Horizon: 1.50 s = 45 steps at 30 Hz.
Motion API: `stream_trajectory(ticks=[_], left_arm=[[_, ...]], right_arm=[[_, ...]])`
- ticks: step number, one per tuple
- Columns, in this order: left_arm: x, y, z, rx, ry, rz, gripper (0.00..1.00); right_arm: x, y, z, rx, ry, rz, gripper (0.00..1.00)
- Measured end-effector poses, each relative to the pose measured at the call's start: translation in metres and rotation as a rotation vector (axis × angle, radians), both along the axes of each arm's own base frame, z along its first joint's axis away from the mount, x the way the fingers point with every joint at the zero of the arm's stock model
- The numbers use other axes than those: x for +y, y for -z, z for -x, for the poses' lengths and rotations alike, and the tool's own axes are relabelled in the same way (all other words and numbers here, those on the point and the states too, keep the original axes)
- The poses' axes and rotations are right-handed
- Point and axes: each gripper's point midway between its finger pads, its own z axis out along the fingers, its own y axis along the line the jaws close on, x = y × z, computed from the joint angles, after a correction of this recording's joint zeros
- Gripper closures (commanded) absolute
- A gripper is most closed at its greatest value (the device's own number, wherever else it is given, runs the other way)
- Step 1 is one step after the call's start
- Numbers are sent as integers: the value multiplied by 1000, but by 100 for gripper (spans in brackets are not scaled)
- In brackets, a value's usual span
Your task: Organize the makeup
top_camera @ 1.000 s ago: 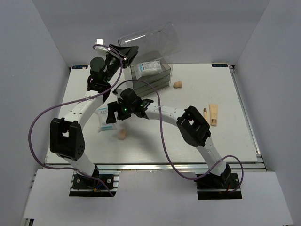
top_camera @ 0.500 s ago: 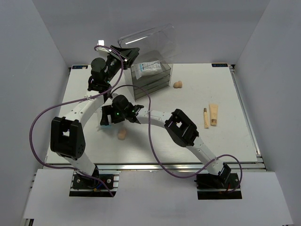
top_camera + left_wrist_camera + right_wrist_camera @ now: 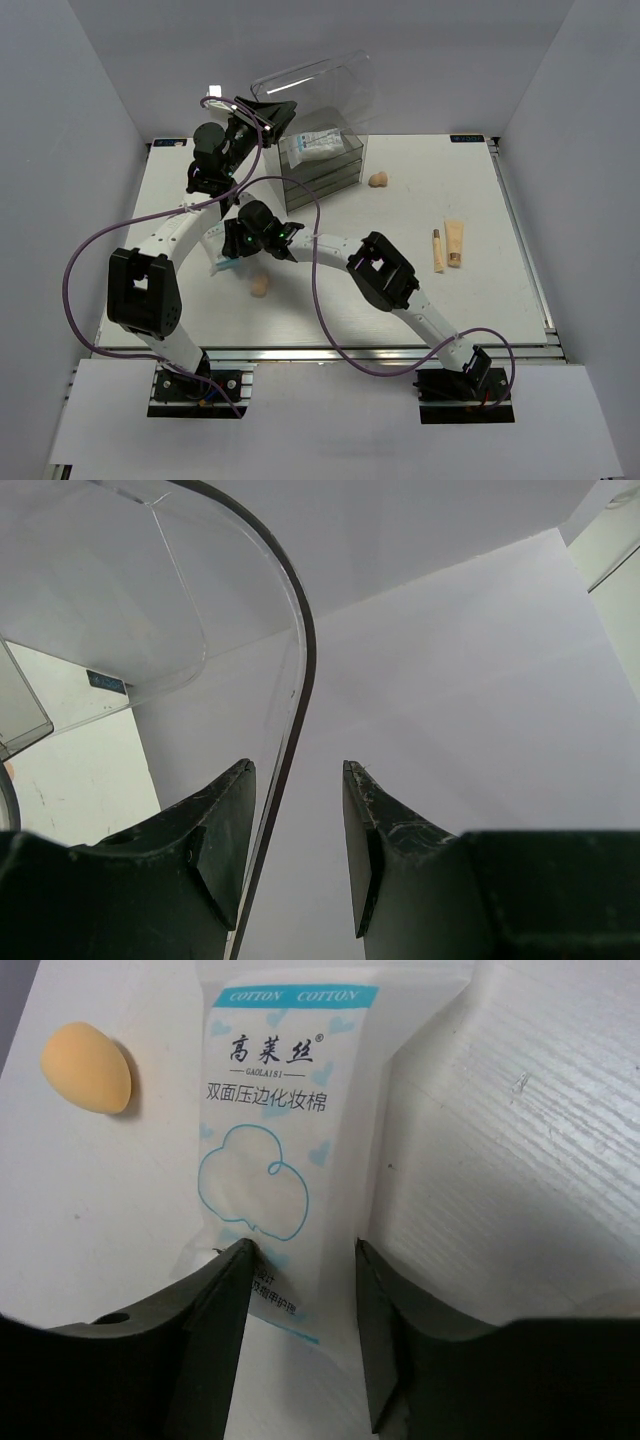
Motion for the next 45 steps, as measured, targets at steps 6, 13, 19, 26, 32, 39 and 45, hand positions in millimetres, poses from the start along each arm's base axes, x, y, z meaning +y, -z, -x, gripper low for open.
stream_trajectory(ticks=[6, 13, 19, 26, 32, 39, 45], left_arm=[[0, 0, 0, 0, 0, 0, 50], [0, 0, 0, 0, 0, 1, 50], [0, 0, -1, -1, 2, 10, 50], [-3, 11, -8, 24, 9, 22, 50], [-4, 21, -15, 40, 9, 28, 50], [-4, 22, -18, 43, 11, 36, 50], [-5, 14, -20, 25, 12, 43, 50]], right_arm=[[0, -1, -4, -62, -27, 11, 100], [4, -2, 3, -82, -143, -46, 100], [-10, -20, 39, -62, -385, -167, 100], [-50, -107, 80, -232, -600, -330, 100], [-100, -176, 72, -440, -626, -426, 100], [-177, -141, 23, -444, -401, -265, 100], [-234, -139, -8, -561, -245, -105, 100]])
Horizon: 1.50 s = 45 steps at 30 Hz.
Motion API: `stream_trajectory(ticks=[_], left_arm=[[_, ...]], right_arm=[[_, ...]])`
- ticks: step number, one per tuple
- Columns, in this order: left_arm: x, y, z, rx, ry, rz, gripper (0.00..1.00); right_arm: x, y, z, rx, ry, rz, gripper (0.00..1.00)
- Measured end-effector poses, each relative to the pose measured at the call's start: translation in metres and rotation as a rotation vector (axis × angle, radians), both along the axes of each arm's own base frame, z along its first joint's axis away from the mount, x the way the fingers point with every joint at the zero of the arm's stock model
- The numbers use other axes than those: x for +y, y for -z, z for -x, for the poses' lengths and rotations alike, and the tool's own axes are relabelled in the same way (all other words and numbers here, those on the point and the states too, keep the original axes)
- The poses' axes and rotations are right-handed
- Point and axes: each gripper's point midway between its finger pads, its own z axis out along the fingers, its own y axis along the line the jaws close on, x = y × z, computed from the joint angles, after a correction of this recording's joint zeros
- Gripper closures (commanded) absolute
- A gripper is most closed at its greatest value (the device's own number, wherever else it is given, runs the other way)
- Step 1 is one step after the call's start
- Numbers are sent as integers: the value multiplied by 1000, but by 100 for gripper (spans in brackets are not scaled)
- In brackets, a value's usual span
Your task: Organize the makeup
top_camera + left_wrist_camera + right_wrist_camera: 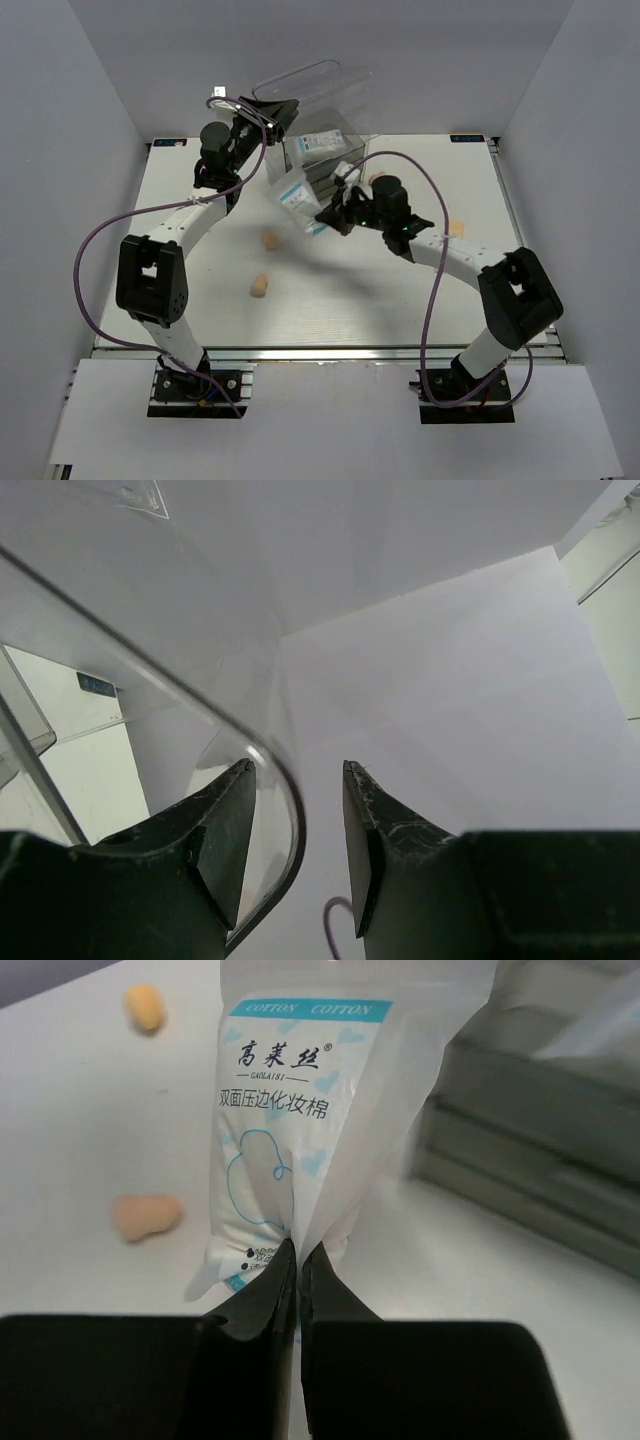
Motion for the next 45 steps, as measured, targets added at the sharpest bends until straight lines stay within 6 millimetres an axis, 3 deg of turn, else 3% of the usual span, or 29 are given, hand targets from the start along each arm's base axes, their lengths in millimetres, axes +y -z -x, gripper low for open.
stream_trajectory(ticks=[5, 11, 20, 29, 41, 45], left_arm=[[0, -3, -2, -8, 4, 15, 50], [-3, -10, -5, -26, 17, 45, 50], [-12, -8, -9, -2, 63, 62, 51], [-20, 14, 0, 54, 89, -45, 48], [-28, 36, 23, 89, 93, -241, 46], [-38, 43, 31, 94, 110, -284, 54]], right_arm=[[-55, -35, -48, -207, 161, 42, 100], [-82, -34, -67, -314, 234, 148, 100], [-96, -32, -80, -408, 282, 236, 100], [-103, -35, -86, -409, 315, 245, 100], [-103, -75, -86, -463, 331, 200, 100], [-103, -97, -87, -495, 342, 169, 100]])
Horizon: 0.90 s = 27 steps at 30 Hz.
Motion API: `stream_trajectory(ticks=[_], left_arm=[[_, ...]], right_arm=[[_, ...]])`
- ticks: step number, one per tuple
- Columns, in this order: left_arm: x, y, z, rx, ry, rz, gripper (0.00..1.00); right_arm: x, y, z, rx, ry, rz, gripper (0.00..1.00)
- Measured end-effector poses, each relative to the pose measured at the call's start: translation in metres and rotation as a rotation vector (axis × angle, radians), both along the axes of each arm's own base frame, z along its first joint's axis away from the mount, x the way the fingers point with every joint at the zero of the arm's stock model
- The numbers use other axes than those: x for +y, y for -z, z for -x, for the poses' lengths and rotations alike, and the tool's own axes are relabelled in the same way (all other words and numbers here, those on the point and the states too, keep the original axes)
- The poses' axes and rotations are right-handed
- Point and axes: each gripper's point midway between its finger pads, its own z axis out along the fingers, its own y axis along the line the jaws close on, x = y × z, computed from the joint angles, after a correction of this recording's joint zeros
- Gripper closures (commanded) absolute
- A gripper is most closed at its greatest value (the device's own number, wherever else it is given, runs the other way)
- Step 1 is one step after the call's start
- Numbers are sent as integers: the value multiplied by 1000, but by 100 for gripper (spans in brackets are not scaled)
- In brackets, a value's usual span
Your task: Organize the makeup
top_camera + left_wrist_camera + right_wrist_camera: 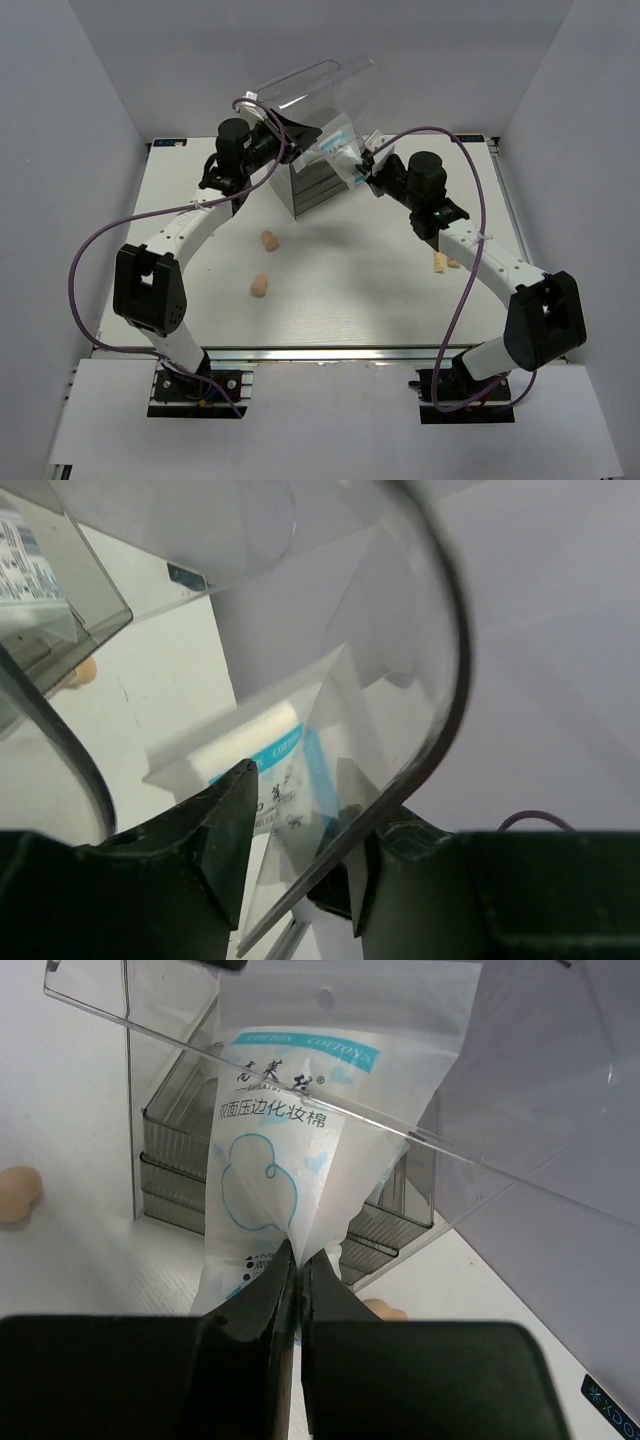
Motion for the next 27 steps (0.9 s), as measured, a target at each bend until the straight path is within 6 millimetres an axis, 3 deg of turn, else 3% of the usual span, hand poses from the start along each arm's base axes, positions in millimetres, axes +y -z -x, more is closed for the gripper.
stream_trajectory(ticks=[3, 6, 7, 10, 14, 18, 22, 27], left_arm=[[-10, 5, 7, 3, 24, -21, 63], [-17, 6, 11, -12, 43, -40, 79], [-19, 3, 12, -34, 47, -47, 86], [-21, -16, 13, -96, 58, -44, 94], [-21, -37, 14, -120, 64, -22, 94], [-22, -44, 13, -102, 62, -2, 93], [-23, -52, 11, -88, 61, 30, 92], [-24, -60, 9, -79, 63, 84, 91]], right_arm=[[0, -6, 0, -8, 1, -9, 100], [0, -7, 0, -6, 1, -12, 100], [0, -7, 0, -8, 1, -13, 100], [0, -11, 0, -20, 1, -17, 100], [0, -17, -2, -50, 0, -14, 100], [-2, -18, 0, -116, -7, 16, 100], [-2, -3, 0, -219, -39, 102, 100], [11, 23, -23, -360, -86, 237, 100]])
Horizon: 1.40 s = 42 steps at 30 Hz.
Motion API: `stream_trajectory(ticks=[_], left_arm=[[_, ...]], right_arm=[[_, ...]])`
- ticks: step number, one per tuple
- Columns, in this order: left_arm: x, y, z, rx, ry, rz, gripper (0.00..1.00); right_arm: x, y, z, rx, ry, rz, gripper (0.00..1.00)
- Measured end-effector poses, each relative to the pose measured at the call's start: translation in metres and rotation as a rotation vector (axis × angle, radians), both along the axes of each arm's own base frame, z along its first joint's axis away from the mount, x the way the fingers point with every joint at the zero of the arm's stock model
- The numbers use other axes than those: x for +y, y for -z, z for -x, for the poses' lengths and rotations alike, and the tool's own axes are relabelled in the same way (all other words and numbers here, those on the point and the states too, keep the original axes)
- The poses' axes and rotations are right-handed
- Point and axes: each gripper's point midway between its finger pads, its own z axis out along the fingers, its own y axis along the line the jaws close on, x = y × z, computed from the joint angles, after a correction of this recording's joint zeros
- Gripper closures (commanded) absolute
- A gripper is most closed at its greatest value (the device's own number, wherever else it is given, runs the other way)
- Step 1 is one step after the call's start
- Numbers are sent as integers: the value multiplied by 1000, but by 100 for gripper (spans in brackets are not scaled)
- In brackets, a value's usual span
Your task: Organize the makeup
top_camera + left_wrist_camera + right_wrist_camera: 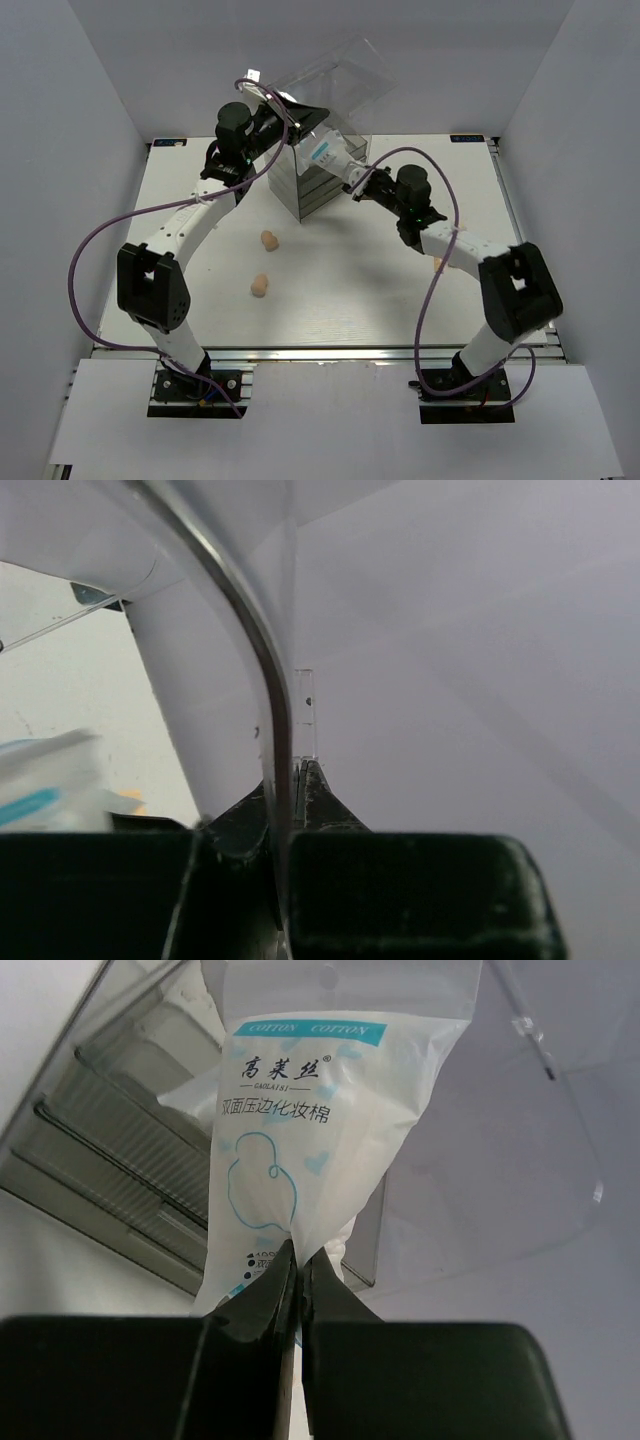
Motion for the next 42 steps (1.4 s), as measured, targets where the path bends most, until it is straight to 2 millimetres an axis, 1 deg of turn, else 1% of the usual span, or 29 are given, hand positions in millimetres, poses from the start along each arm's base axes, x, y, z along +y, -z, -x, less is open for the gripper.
stream_trajectory(ticks=[2, 3, 4, 6, 7, 9, 12, 15, 17, 18, 19, 20, 21, 22, 25, 26, 27, 28, 29, 30, 32, 34, 36, 38, 39, 42], left_arm=[[1, -4, -1, 4, -2, 25, 91], [1, -5, -2, 7, -2, 35, 91], [0, -6, -2, 7, -1, 46, 91], [0, -9, -3, 9, -1, 61, 91], [1, -10, -3, 8, -2, 67, 91], [1, -12, -3, 10, -3, 76, 91], [2, -12, -4, 14, -4, 83, 91], [2, -13, -4, 14, -4, 85, 90], [2, -13, -4, 15, -4, 87, 90], [2, -13, -4, 15, -4, 87, 90], [2, -13, -4, 15, -4, 88, 90], [2, -13, -4, 15, -4, 90, 90], [2, -13, -4, 16, -4, 90, 89], [2, -13, -4, 15, -5, 90, 89], [2, -13, -4, 15, -5, 90, 88], [2, -13, -4, 15, -5, 89, 88], [2, -13, -4, 16, -6, 89, 88], [2, -13, -4, 16, -6, 89, 87], [2, -12, -5, 17, -7, 89, 87], [2, -12, -5, 17, -9, 88, 87], [2, -12, -5, 17, -9, 88, 86], [3, -12, -5, 16, -10, 88, 86], [3, -12, -5, 15, -11, 86, 86], [3, -11, -5, 13, -12, 83, 88], [3, -11, -5, 11, -12, 80, 88], [3, -7, -4, 8, -13, 63, 90]], right_arm=[[6, 10, -11, -50, -13, 51, 100], [11, 23, -19, -61, -21, 83, 100], [15, 28, -27, -90, -29, 111, 100], [22, 33, -40, -145, -37, 150, 100], [26, 31, -47, -181, -40, 164, 100], [32, 24, -61, -258, -37, 183, 100], [40, 1, -76, -389, -22, 184, 100], [45, -24, -83, -498, -15, 174, 100], [50, -36, -85, -549, -21, 174, 100], [52, -40, -87, -571, -24, 176, 95], [55, -42, -87, -589, -31, 177, 88], [57, -42, -88, -604, -37, 181, 78], [60, -40, -89, -614, -43, 181, 75], [62, -37, -91, -626, -47, 188, 71], [69, -14, -100, -610, -58, 214, 50], [71, -5, -104, -596, -61, 223, 34], [72, 2, -106, -583, -63, 228, 25], [73, 7, -108, -581, -64, 239, 11], [74, 11, -108, -570, -66, 242, 11], [73, 9, -108, -574, -63, 240, 11], [72, -1, -107, -581, -56, 225, 11], [68, -7, -103, -564, -47, 205, 11], [60, -15, -93, -536, -44, 180, 11], [48, -27, -75, -504, -36, 147, 13], [42, -33, -65, -487, -35, 131, 16], [16, -58, -25, -430, -55, 86, 40]])
